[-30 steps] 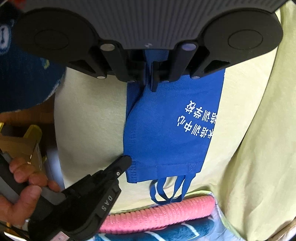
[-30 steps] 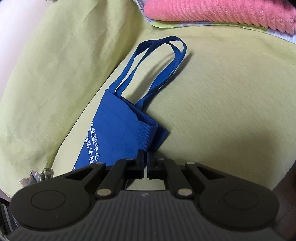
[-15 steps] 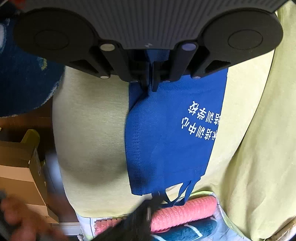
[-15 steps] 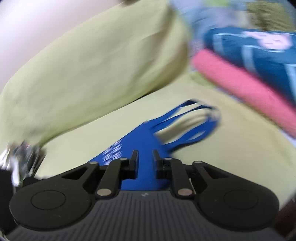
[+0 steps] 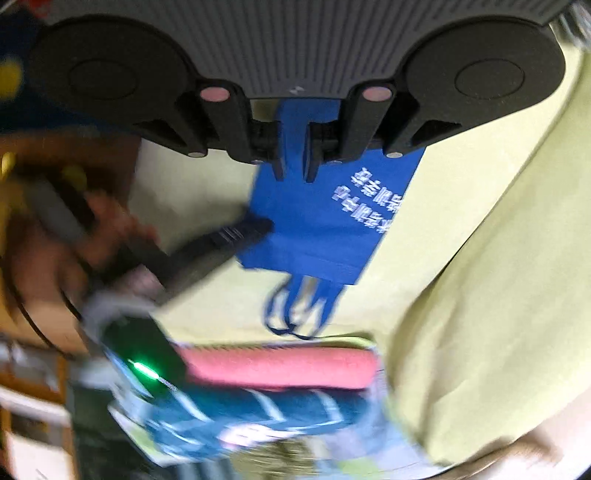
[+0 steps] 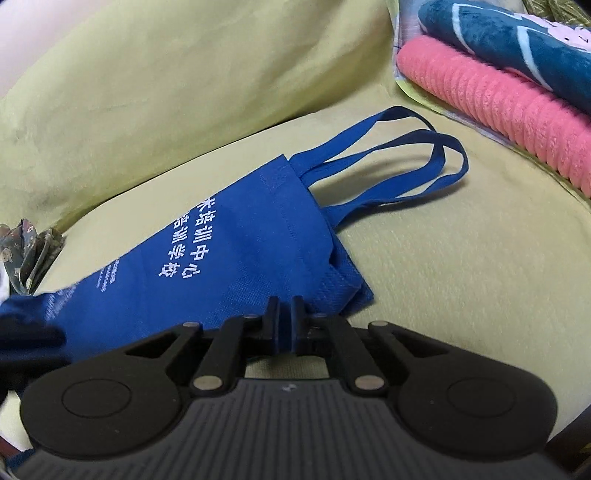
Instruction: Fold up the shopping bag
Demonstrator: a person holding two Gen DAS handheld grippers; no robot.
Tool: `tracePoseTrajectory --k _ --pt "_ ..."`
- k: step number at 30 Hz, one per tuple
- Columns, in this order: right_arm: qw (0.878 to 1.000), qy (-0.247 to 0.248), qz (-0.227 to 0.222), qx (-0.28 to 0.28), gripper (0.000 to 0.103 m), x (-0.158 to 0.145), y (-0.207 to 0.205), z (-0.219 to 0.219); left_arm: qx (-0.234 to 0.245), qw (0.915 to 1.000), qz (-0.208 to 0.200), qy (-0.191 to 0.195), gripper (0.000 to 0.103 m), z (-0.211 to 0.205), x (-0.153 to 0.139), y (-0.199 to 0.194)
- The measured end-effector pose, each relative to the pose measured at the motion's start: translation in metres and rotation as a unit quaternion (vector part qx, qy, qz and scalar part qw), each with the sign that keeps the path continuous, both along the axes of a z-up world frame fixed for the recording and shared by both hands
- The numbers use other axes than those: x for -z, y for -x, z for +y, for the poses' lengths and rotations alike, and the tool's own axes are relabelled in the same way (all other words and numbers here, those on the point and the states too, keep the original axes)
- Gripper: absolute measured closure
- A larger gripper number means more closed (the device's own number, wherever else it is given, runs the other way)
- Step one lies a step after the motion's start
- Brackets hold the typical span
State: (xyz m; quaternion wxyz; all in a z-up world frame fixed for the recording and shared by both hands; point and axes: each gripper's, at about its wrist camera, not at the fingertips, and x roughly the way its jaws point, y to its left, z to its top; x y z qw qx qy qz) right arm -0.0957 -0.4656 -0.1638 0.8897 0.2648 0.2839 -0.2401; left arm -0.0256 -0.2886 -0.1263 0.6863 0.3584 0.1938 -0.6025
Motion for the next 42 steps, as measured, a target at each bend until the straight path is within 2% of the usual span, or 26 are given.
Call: tracePoseTrajectory --k 1,2,3,4,6,9,12,14,17,19,21,23,25,27,31,34,37,40,42 --pt "1.000 0.003 0.000 0.000 0.102 0.000 0.002 0.002 -0.016 0.9995 0.025 -0.009 0.103 -0.005 0.003 -0.008" --pt "1.000 0.005 0.001 0.000 0.102 0.000 0.004 0.005 -0.026 0.9986 0.039 -0.023 0.103 -0.010 0.008 -0.013" --pt "1.000 0.004 0.001 0.000 0.102 0.000 0.004 0.004 -0.030 0.9979 0.037 -0.044 0.103 -0.011 0.016 -0.015" --pt "1.000 0.000 0.001 0.001 0.102 0.000 0.005 0.002 -0.031 0.9969 0.025 -0.068 0.103 -0.012 0.026 -0.016" --pt "1.000 -0.008 0.001 0.003 0.103 0.000 0.005 0.001 -0.037 0.9931 -0.029 -0.107 0.103 0.001 0.045 -0.016" --pt "1.000 -0.008 0.007 0.000 0.103 -0.001 0.004 0.000 -0.070 0.9881 -0.067 -0.119 0.103 0.038 0.054 -0.031" --pt "1.000 -0.006 0.009 -0.001 0.103 -0.001 0.004 0.000 -0.124 0.9742 -0.125 -0.141 0.103 0.075 0.060 -0.058" --pt "1.000 -0.006 0.009 0.000 0.103 -0.001 0.004 0.001 -0.132 0.9688 -0.147 -0.149 0.103 0.091 0.063 -0.070" --pt "1.000 -0.003 0.011 -0.002 0.103 -0.001 0.003 0.002 -0.128 0.9758 -0.132 -0.119 0.103 0.095 0.044 -0.069" --pt "1.000 -0.003 0.012 0.000 0.103 -0.001 0.003 0.002 -0.124 0.9844 -0.103 -0.069 0.103 0.095 0.024 -0.066" --pt "1.000 0.000 0.013 0.001 0.103 -0.001 0.003 0.003 -0.125 0.9880 -0.086 -0.028 0.102 0.095 0.009 -0.067" --pt "1.000 0.003 0.015 0.001 0.103 -0.002 0.002 0.004 -0.129 0.9861 -0.097 -0.040 0.103 0.089 0.012 -0.075" --pt "1.000 0.004 0.017 0.000 0.103 -0.002 0.001 0.004 -0.127 0.9815 -0.108 -0.095 0.103 0.088 0.034 -0.085" --pt "1.000 0.003 0.016 -0.001 0.103 -0.002 0.002 0.004 -0.123 0.9781 -0.106 -0.129 0.103 0.094 0.054 -0.093" --pt "1.000 0.001 0.014 -0.003 0.103 -0.002 0.003 0.003 -0.131 0.9798 -0.096 -0.116 0.103 0.097 0.045 -0.094" --pt "1.000 0.001 0.014 -0.001 0.103 -0.002 0.003 0.003 -0.107 0.9856 -0.110 -0.071 0.103 0.087 0.011 -0.074" --pt "1.000 0.002 0.014 -0.001 0.103 -0.002 0.003 0.003 -0.053 0.9959 -0.070 -0.021 0.102 0.067 -0.016 -0.048" --pt "1.000 0.002 0.013 0.001 0.103 -0.002 0.003 0.003 0.004 0.9974 -0.060 -0.038 0.102 0.039 0.002 -0.026" --pt "1.000 0.001 0.012 0.000 0.103 -0.002 0.002 0.003 0.011 0.9945 -0.052 -0.090 0.103 0.021 0.031 -0.023"
